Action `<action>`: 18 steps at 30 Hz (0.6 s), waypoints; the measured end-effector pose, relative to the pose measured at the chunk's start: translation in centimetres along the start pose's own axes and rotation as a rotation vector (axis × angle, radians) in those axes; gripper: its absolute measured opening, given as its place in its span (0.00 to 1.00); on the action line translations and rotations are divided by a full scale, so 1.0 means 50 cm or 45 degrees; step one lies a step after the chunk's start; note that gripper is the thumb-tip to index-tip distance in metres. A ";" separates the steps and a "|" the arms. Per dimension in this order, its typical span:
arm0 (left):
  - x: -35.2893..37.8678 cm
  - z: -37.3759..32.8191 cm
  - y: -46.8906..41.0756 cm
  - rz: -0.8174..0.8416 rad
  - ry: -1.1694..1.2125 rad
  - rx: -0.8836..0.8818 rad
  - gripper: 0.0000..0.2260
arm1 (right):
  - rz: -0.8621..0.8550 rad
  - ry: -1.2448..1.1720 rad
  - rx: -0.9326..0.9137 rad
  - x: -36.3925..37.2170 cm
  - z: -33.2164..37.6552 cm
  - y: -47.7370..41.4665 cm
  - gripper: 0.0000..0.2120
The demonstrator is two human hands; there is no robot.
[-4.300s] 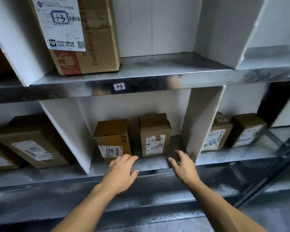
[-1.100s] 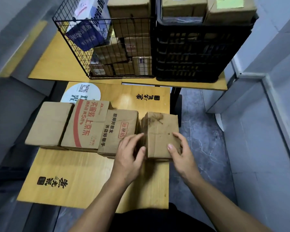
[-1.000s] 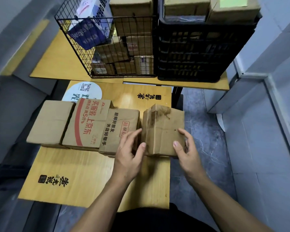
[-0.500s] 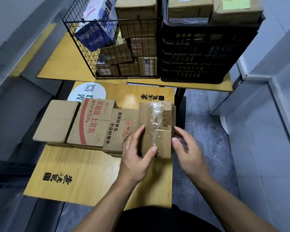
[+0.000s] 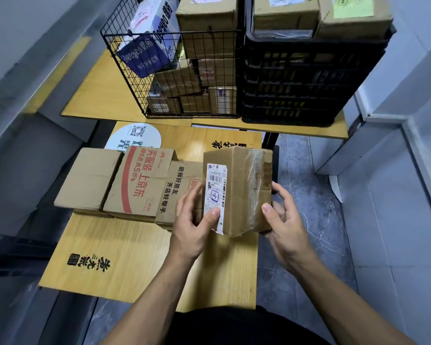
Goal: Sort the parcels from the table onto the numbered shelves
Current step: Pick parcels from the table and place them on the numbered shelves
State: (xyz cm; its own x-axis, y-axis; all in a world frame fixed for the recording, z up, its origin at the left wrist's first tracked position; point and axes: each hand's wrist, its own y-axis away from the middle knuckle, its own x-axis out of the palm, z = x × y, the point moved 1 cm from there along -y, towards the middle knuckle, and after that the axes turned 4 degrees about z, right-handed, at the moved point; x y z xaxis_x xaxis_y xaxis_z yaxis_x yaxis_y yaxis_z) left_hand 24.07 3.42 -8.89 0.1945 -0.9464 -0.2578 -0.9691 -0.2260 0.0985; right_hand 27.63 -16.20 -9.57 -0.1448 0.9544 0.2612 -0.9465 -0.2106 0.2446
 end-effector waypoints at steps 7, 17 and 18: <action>-0.007 -0.024 0.013 0.021 0.029 0.064 0.26 | -0.033 0.268 -0.062 -0.007 -0.010 0.008 0.20; 0.006 -0.025 0.033 -0.079 -0.372 0.224 0.24 | 0.129 0.400 0.023 -0.022 0.001 -0.001 0.37; 0.010 -0.029 0.037 -0.090 -0.407 0.244 0.24 | 0.124 0.426 0.014 -0.017 0.002 0.002 0.38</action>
State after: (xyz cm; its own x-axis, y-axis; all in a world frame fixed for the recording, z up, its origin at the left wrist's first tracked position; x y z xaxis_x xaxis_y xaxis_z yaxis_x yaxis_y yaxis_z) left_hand 22.58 2.20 -7.46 0.2338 -0.8036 -0.5473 -0.9717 -0.2121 -0.1036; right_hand 27.71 -17.06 -9.66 -0.3228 0.9458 -0.0363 -0.9206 -0.3049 0.2441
